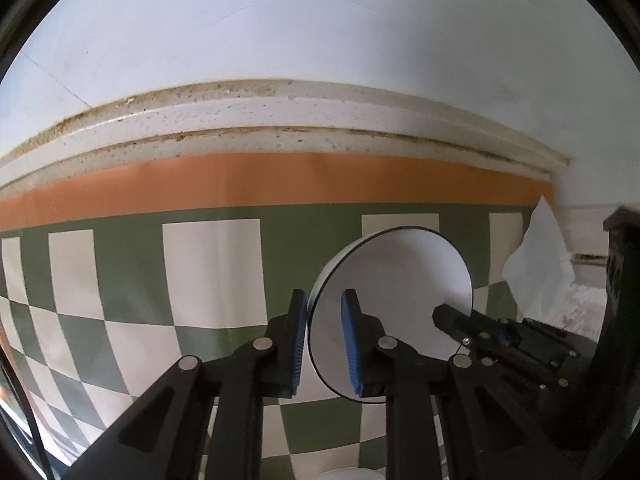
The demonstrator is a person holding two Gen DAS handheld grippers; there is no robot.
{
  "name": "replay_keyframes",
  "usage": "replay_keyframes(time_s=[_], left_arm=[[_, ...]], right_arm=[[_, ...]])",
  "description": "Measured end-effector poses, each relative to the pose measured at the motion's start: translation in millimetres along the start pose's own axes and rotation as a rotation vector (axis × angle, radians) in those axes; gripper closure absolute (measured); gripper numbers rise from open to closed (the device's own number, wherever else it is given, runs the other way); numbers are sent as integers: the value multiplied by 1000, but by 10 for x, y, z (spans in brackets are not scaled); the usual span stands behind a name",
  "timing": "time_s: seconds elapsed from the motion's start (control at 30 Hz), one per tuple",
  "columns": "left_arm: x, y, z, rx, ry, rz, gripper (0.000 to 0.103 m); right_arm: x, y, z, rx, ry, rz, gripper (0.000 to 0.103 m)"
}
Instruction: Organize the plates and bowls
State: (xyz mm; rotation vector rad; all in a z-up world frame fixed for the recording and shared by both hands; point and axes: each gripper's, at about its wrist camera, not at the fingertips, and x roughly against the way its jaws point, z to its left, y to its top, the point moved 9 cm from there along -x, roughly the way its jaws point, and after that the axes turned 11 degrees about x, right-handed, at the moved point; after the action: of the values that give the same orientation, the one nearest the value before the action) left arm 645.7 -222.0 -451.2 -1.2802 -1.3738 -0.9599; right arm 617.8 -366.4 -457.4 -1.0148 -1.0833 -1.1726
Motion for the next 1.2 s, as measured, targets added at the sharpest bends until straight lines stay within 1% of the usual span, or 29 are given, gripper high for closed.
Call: replay_keyframes(time_s=[0.07, 0.17, 0.23, 0.3, 0.33, 0.43, 0.5, 0.63, 0.87, 1.0, 1.2], left_arm=[[-8, -20, -5, -4, 3, -5, 87], [-41, -24, -42, -31, 27, -15, 87], [-127, -28, -50, -23, 35, 2, 87], [-232, -42, -35, -4, 26, 34, 87], [-260, -42, -37, 4, 21, 37, 87], [-255, -42, -44, 14, -5, 32, 87], [-217, -64, -60, 12, -21, 30, 87], [-118, -102, -78, -7, -19, 10, 87], [-26, -235, -98, -15, -34, -2, 87], [107, -379, -87, -21, -56, -17, 87], [365, -687, -78, -40, -85, -51, 87]], right_arm=[[7, -10, -21, -14, 26, -6, 95], [11, -33, -39, -33, 60, -7, 95], [29, -21, -82, -26, 69, -6, 94], [13, -22, -95, -33, 86, 0, 93], [-3, -18, -93, -26, 92, 12, 93], [-71, -43, -132, -51, 136, 39, 92], [-72, -57, -172, -84, 159, 24, 93], [-60, -99, -205, -78, 132, 12, 96], [8, -216, -277, -84, 163, 4, 96], [137, -300, -286, -69, 165, -8, 96], [404, -572, -236, -46, 162, -35, 96]])
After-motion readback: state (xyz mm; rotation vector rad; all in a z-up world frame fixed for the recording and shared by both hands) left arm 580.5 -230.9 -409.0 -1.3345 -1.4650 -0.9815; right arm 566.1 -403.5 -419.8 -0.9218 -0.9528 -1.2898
